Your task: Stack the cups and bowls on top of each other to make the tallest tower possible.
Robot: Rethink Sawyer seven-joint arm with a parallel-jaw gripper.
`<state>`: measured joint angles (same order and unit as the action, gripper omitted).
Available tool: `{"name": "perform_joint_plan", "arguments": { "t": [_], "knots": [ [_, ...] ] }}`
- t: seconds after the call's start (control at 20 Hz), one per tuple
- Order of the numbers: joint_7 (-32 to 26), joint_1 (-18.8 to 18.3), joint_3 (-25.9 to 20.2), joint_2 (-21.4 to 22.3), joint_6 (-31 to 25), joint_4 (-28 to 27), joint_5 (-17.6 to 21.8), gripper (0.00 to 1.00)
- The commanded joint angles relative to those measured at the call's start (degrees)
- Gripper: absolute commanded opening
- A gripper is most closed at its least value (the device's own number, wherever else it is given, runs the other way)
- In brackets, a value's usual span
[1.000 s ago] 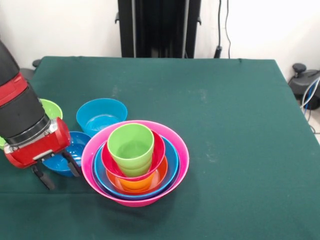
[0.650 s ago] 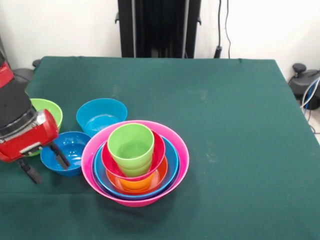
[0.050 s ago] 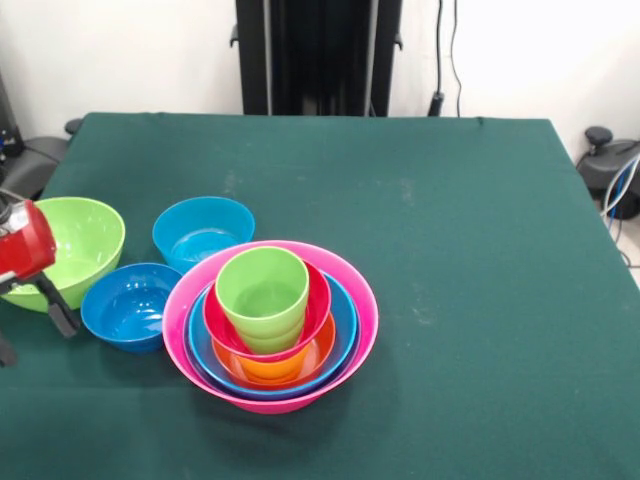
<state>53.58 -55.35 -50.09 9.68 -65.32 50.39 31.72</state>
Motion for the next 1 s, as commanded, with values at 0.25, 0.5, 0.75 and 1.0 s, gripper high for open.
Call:
{"name": "perform_joint_plan", "arguments": {
  "t": [0.25, 0.5, 0.75, 1.0],
  "knots": [
    [-17.94, 2.87, 3.02, -2.53, -2.67, 2.14, 3.34, 1.0],
    [-17.53, 2.52, 3.41, -1.63, -2.27, 4.74, 3.44, 1.0],
    [-17.16, 2.06, 3.69, -1.17, -1.8, 7.16, 3.34, 1.0],
    [-17.38, 1.78, 3.54, -0.94, -1.6, 8.93, 3.26, 1.0]
  ]
}}
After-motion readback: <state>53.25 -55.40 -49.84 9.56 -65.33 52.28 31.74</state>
